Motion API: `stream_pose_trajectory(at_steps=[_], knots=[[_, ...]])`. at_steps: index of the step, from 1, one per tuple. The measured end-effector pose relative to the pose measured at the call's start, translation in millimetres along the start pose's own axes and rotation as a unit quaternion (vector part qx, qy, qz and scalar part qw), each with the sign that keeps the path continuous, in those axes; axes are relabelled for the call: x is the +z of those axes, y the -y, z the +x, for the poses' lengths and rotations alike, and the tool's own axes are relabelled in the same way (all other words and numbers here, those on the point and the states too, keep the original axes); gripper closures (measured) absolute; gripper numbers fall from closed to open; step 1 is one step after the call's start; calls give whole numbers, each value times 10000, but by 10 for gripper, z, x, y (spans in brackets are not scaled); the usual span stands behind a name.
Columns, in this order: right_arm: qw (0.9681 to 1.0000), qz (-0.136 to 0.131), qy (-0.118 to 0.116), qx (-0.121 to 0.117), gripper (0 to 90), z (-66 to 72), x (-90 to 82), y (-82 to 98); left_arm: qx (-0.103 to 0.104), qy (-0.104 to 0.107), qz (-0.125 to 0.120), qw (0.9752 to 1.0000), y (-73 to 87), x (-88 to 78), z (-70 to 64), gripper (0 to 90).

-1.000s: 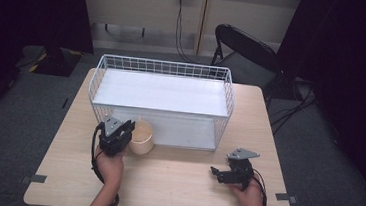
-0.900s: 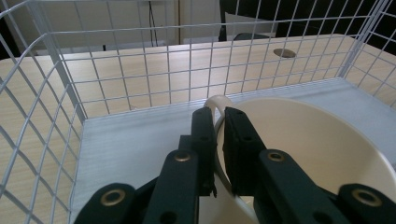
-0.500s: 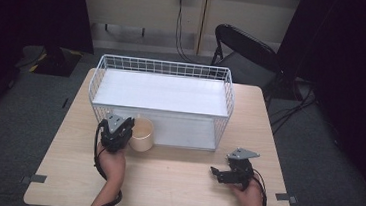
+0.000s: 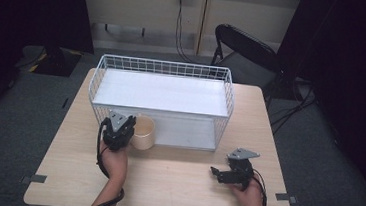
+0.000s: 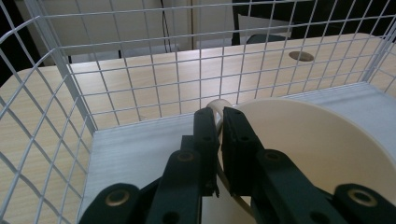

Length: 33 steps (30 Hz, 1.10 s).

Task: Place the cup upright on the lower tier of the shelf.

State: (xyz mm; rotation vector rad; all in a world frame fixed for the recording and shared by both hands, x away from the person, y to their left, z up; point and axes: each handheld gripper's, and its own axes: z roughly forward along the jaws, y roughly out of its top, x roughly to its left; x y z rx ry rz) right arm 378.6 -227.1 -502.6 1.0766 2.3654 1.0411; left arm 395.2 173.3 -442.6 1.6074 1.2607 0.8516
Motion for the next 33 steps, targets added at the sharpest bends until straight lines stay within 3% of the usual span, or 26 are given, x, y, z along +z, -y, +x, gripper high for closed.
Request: stream_pose_trajectory(at_steps=[5,8,11,20,25,26,33], knots=[[10000,-4,2,2,158,1,1,0,-97,92,6,9999,7,-24,17,831],[10000,-5,3,1,158,1,1,0,-136,157,54,9998,5,-32,30,752],[10000,0,0,2,158,1,0,0,-255,226,142,9993,5,-30,56,604],[10000,0,1,2,158,0,0,0,-180,582,112,9981,-25,-146,71,435],[10000,0,1,1,158,0,0,0,-407,840,115,9956,-5,-256,121,326],[10000,0,1,0,158,0,0,0,-394,982,137,9943,4,-302,127,320],[10000,0,1,1,158,0,0,0,-245,1129,113,9932,38,-415,119,289]])
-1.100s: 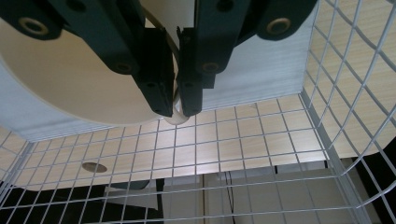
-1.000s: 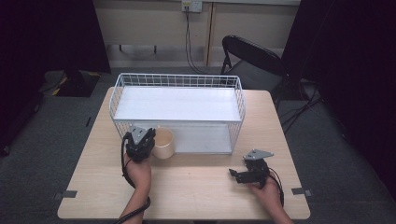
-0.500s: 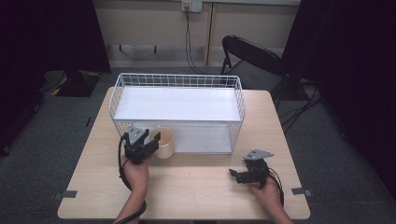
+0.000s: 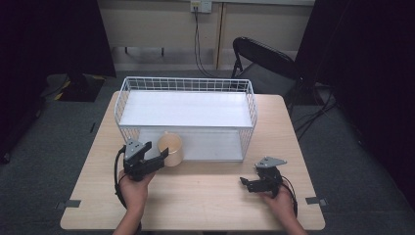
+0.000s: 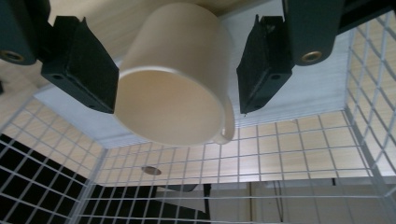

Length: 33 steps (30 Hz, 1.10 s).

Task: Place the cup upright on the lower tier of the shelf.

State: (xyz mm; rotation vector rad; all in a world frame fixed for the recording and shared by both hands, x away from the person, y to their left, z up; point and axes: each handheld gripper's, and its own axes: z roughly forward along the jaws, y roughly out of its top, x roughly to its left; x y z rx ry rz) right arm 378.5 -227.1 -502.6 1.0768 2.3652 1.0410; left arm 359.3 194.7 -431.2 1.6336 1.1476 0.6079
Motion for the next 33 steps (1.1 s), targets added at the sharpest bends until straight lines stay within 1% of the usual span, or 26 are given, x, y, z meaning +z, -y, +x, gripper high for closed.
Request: stream_pose_trajectory(at_steps=[1,2,3,7,9,11,13,16,19,22,25,27,31,33], knots=[[10000,-5,2,1,158,0,1,0,93,18,-13,10000,21,-23,-28,289],[10000,-5,2,1,158,0,1,0,93,18,-13,10000,21,-23,-28,289],[10000,-5,2,2,158,1,1,0,200,17,-20,9998,45,-35,-54,289],[10000,-5,2,1,158,0,1,0,268,28,32,9996,89,-30,-88,279],[10000,-5,1,2,158,0,1,0,308,2,71,9995,109,-12,-98,276],[10000,-1,0,0,158,0,0,0,300,-12,86,9995,119,-6,-101,273],[10000,0,0,0,158,0,0,0,348,-72,116,9993,138,11,-109,270],[10000,-5,3,2,158,0,1,0,316,-116,162,9993,158,43,-108,268],[10000,-4,1,2,158,0,1,0,365,-198,175,9990,158,73,-126,288],[10000,-4,2,1,158,0,1,0,285,-243,163,9992,149,99,-139,301],[10000,-6,2,2,158,0,1,0,330,-242,162,9990,144,126,-158,316],[10000,-4,2,2,157,0,1,0,344,-295,160,9988,136,141,-178,324],[10000,0,0,1,158,0,0,0,283,-315,165,9990,126,164,-183,361],[10000,0,0,0,158,0,0,0,256,-331,175,9990,126,172,-188,427]])
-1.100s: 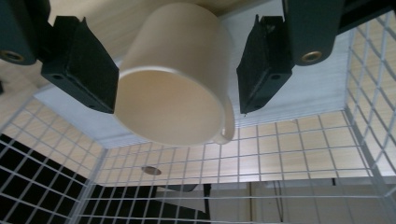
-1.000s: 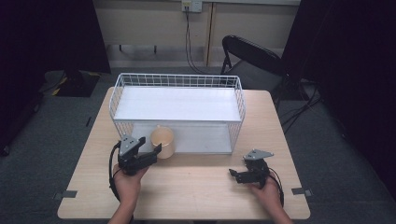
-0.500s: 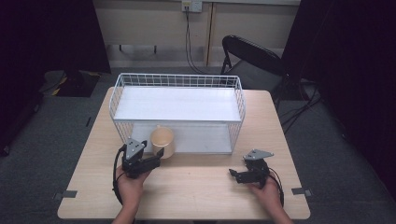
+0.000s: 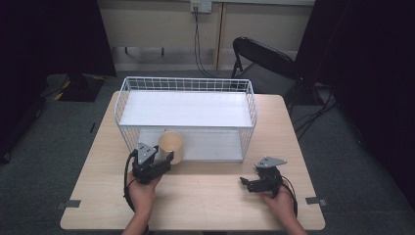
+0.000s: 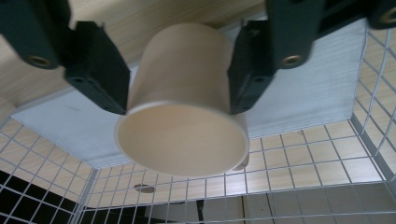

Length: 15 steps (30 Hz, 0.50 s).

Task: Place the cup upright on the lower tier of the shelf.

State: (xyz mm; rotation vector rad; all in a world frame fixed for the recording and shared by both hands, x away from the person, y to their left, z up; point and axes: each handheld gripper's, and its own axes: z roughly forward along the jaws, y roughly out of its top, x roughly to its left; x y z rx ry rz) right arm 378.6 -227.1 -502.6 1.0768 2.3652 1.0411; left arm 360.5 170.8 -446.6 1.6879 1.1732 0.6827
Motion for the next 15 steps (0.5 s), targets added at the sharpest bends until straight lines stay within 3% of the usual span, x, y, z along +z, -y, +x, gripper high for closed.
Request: stream_pose_trajectory(at_steps=[5,15], knots=[[10000,0,0,1,158,0,0,0,50,-23,18,10000,10,28,-6,541],[10000,1,-1,0,158,0,0,0,103,-108,34,9999,-14,68,-16,646]])
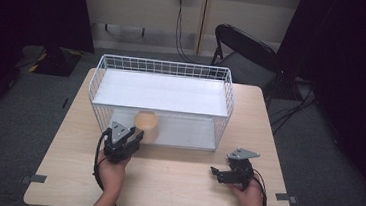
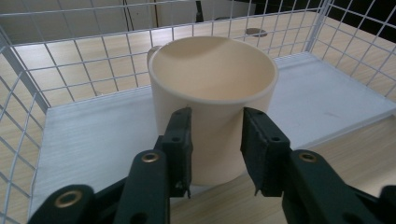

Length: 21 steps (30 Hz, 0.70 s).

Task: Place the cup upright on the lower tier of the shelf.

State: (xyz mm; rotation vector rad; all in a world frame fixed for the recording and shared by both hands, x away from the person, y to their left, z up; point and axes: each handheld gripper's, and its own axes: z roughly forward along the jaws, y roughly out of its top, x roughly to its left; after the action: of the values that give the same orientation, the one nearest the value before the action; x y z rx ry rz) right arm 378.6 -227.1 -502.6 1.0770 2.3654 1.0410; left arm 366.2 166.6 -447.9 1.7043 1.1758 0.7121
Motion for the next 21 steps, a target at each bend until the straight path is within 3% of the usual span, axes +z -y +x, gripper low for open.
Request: stream_pose_trajectory(at_steps=[10,18,19,21], knots=[[10000,-6,2,2,158,0,1,0,1,-47,23,10000,-7,19,-7,789],[10000,-6,2,1,158,0,1,0,-105,55,56,9999,29,13,29,644],[10000,-6,3,2,158,0,1,0,-144,117,70,9998,32,11,39,529],[10000,-6,2,0,158,0,1,0,-123,164,70,9998,33,5,43,459]])
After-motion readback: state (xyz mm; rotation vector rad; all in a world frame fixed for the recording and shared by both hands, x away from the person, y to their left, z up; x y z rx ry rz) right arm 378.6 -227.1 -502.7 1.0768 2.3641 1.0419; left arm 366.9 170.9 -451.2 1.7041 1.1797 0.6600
